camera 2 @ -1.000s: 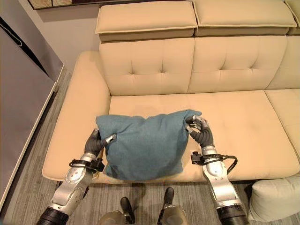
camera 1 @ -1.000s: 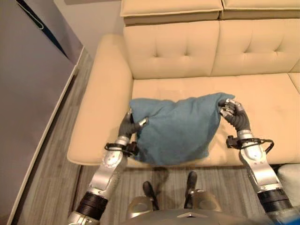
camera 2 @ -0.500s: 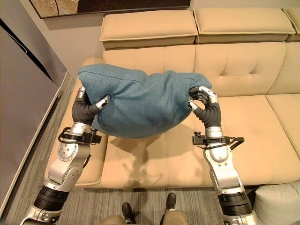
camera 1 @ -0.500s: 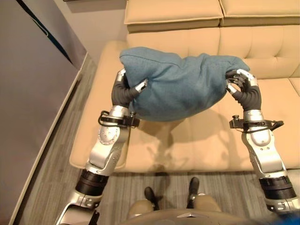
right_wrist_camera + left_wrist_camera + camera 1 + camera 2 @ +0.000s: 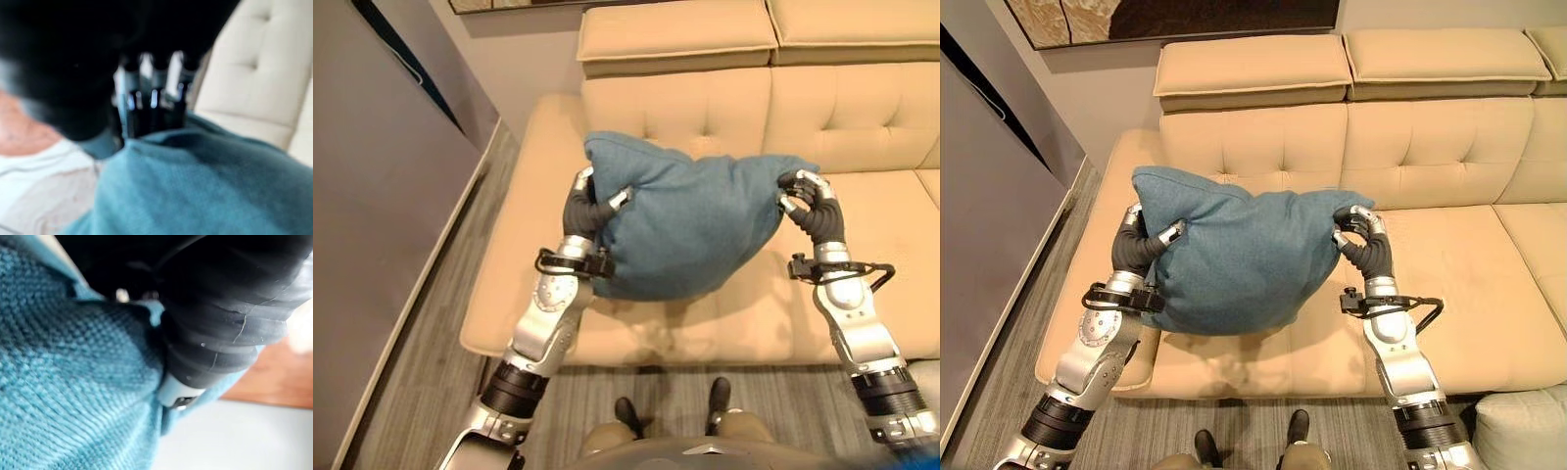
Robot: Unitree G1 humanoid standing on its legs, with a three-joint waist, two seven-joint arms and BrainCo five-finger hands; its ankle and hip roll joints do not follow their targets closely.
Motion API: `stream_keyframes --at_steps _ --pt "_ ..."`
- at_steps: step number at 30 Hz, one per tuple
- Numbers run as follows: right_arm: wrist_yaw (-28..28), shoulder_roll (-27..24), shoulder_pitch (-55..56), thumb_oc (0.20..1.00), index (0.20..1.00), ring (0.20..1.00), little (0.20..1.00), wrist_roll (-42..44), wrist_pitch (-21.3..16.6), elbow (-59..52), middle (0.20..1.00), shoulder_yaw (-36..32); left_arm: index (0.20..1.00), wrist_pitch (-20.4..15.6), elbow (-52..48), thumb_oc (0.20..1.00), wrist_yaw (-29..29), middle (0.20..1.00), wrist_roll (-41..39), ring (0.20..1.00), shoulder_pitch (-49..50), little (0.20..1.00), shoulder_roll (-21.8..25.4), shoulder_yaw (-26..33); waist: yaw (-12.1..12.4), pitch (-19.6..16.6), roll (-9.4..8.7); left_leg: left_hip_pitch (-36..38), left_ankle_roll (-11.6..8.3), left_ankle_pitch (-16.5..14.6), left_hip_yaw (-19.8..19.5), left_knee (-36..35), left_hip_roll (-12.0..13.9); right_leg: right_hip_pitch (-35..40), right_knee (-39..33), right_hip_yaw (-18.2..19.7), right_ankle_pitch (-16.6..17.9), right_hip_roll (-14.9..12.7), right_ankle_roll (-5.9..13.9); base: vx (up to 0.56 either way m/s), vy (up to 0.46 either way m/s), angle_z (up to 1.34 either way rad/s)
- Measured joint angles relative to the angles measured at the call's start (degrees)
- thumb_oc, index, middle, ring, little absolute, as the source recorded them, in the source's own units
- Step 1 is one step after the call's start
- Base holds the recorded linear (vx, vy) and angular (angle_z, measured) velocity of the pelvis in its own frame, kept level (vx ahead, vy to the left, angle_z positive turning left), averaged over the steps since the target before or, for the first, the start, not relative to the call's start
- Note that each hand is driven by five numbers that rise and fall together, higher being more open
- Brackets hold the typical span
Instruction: Pick up all the scattered cushions and arrange them neatly on the sofa.
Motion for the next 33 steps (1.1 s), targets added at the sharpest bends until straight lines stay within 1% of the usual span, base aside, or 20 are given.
stream_keyframes --at_steps 2,3,4,5,6,8,9,13,15,18,19,20,23,27,29,31,33 --pt "-0.1 -0.2 1.1 0.200 0.200 0.200 0.200 -0.9 0.1 1.2 0.200 -0.1 0.200 0.2 0.2 0.200 0.0 0.200 0.0 0.200 1.0 0.200 0.1 -0.9 0.0 0.0 0.02 0.0 0.00 0.0 0.0 0.0 0.0 0.0 0.0 0.0 0.0 0.0 0.01 -0.07 0.006 0.00" --pt "-0.1 -0.3 1.7 0.316 0.316 0.316 0.316 -1.6 0.3 1.3 0.316 0.0 0.200 0.3 0.3 0.200 0.0 0.200 0.0 0.200 1.4 0.200 0.1 -1.5 0.0 0.0 0.02 -0.2 0.00 0.0 0.0 0.0 0.0 -0.2 0.0 0.0 0.0 0.0 0.01 -0.12 0.010 -0.01" --pt "-0.4 -0.4 2.4 0.567 0.567 0.567 0.567 -2.2 0.3 1.7 0.567 -0.1 0.200 0.3 0.6 0.200 -0.1 0.200 0.0 0.200 1.6 0.200 0.0 -2.1 0.0 0.0 0.02 -0.5 0.01 0.0 0.0 0.0 0.0 -0.6 0.0 0.0 0.1 0.0 0.03 -0.10 0.009 -0.01" --pt "-0.7 -0.4 3.2 0.865 0.865 0.865 0.865 -2.8 0.2 2.4 0.865 -0.1 0.200 0.3 1.2 0.200 -0.3 0.200 0.0 0.200 1.7 0.200 -0.2 -2.7 0.0 0.0 0.02 -1.2 0.15 0.1 0.0 0.1 -0.1 -1.2 0.0 0.0 0.2 0.0 0.07 -0.09 0.007 0.00" --pt "-0.8 -0.4 4.0 1.000 1.000 1.000 1.000 -3.7 0.2 3.2 1.000 -0.2 0.200 0.3 1.9 0.200 -0.5 0.200 -0.1 0.200 1.7 0.200 -0.6 -3.0 0.1 0.0 0.04 -2.0 0.29 0.2 0.0 0.2 -0.1 -2.0 0.1 0.0 0.3 -0.1 0.15 -0.07 0.001 0.03" --pt "-1.0 -0.3 4.4 1.000 1.000 1.000 1.000 -4.2 0.5 4.4 1.000 -0.1 0.200 0.8 2.5 0.200 -0.6 0.200 -0.1 0.200 1.7 0.200 -1.0 -3.6 0.0 0.2 0.12 -2.7 0.47 0.4 0.0 0.0 -0.2 -2.7 0.0 0.1 0.6 -0.2 0.17 -0.11 -0.003 0.00" --pt "-1.4 -0.3 4.8 1.000 1.000 1.000 1.000 -6.0 0.5 6.8 1.000 -0.3 0.200 0.9 3.2 0.200 -0.8 0.200 -0.2 0.200 1.7 0.200 -1.2 -4.6 -0.2 0.4 0.11 -3.5 0.59 0.4 0.0 0.2 -0.3 -3.4 0.0 0.0 0.7 -0.3 0.13 -0.10 -0.001 -0.01" --pt "-2.4 -0.4 6.2 1.000 1.000 1.000 1.000 -7.9 0.6 10.1 1.000 -1.5 0.200 0.8 3.2 0.200 -1.8 0.200 -0.2 0.200 1.1 0.200 -1.1 -4.9 0.0 1.3 0.04 -4.0 0.68 0.5 0.0 0.2 -0.3 -3.9 0.0 -0.1 0.8 -0.4 0.17 -0.04 0.000 0.01" --pt "-3.0 -0.5 6.3 1.000 1.000 1.000 1.000 -8.4 0.6 10.4 1.000 -2.8 0.200 0.8 3.2 0.200 -2.0 0.200 -0.3 0.200 0.4 0.200 -1.1 -4.9 -0.2 2.4 -0.03 -4.0 0.69 0.5 0.0 0.2 -0.3 -3.9 0.0 -0.1 0.9 -0.4 0.21 -0.04 -0.006 0.00" --pt "-3.5 -2.2 6.3 1.000 1.000 1.000 1.000 -8.4 1.0 11.9 1.000 -4.4 0.200 0.7 3.2 0.200 -3.5 0.200 -0.5 0.200 -1.0 0.200 -1.1 -4.9 -0.2 4.3 -0.21 -4.1 0.67 0.6 -0.1 0.2 -0.3 -3.9 0.0 -0.1 1.0 -0.4 0.17 -0.02 0.000 0.00" --pt "-3.5 -2.7 6.2 1.000 1.000 1.000 1.000 -8.4 1.0 12.8 1.000 -4.8 0.200 0.7 3.2 0.200 -3.9 0.200 -0.6 0.200 -1.3 0.200 -1.1 -4.9 -0.2 4.6 -0.20 -4.1 0.67 0.6 -0.1 0.2 -0.3 -4.0 0.0 -0.1 1.0 -0.4 0.17 -0.08 0.001 -0.01" --pt "-3.7 -3.6 4.8 1.000 1.000 1.000 1.000 -8.3 1.0 16.1 1.000 -5.3 0.200 -0.3 3.2 0.200 -4.1 0.200 -0.6 0.200 -2.4 0.200 -0.9 -4.9 -0.1 5.7 -0.44 -4.4 0.67 0.6 -0.1 0.2 -0.4 -4.2 0.0 -0.1 1.0 -0.4 0.18 -0.07 0.003 -0.01" --pt "-3.8 -5.9 1.9 1.000 1.000 1.000 1.000 -8.1 1.9 22.5 1.000 -5.1 0.200 -0.9 3.0 0.200 -4.3 0.200 -0.8 0.200 -3.7 0.200 -0.6 -4.8 0.2 6.8 -0.51 -5.3 0.78 0.7 0.0 0.2 -0.5 -5.1 0.0 -0.1 1.2 -0.6 0.21 -0.05 0.005 0.00" --pt "-3.8 -8.8 -1.1 1.000 1.000 1.000 1.000 -7.1 2.2 24.1 1.000 -3.0 0.200 -1.5 2.4 0.200 -5.6 0.200 -2.9 0.200 -3.8 0.200 0.5 -4.9 0.3 7.3 -0.42 -6.1 0.86 0.8 -0.1 0.2 -0.6 -5.9 0.0 -0.2 1.3 -0.7 0.16 -0.01 0.001 0.00" --pt "-3.5 -8.9 -2.6 1.000 1.000 1.000 1.000 -7.0 2.2 23.9 1.000 -2.6 0.200 -1.5 2.3 0.200 -5.9 0.200 -2.9 0.200 -3.8 0.200 0.5 -4.9 0.5 7.4 -0.30 -6.1 0.86 0.8 -0.1 0.2 -0.7 -5.8 0.0 -0.3 1.3 -0.8 0.16 0.00 0.000 0.00" --pt "-3.2 -9.6 -5.6 1.000 1.000 1.000 1.000 -5.9 2.1 24.9 1.000 -0.6 0.200 -1.5 2.0 0.200 -6.5 0.200 -3.5 0.200 -3.9 0.200 0.5 -5.0 0.4 7.9 -0.09 -6.1 0.86 0.8 -0.1 0.2 -0.9 -5.8 0.0 -0.5 1.3 -0.9 0.16 -0.01 -0.003 0.02" --pt "-2.0 -9.6 -8.2 1.000 1.000 1.000 1.000 -4.4 2.1 26.0 1.000 1.3 0.200 -1.5 1.9 0.200 -7.3 0.200 -4.2 0.200 -4.0 0.200 0.6 -5.5 1.5 8.0 -0.02 -6.1 0.87 0.8 -0.4 0.2 -0.9 -5.7 0.0 -0.6 1.3 -1.0 0.15 -0.02 -0.010 0.04"
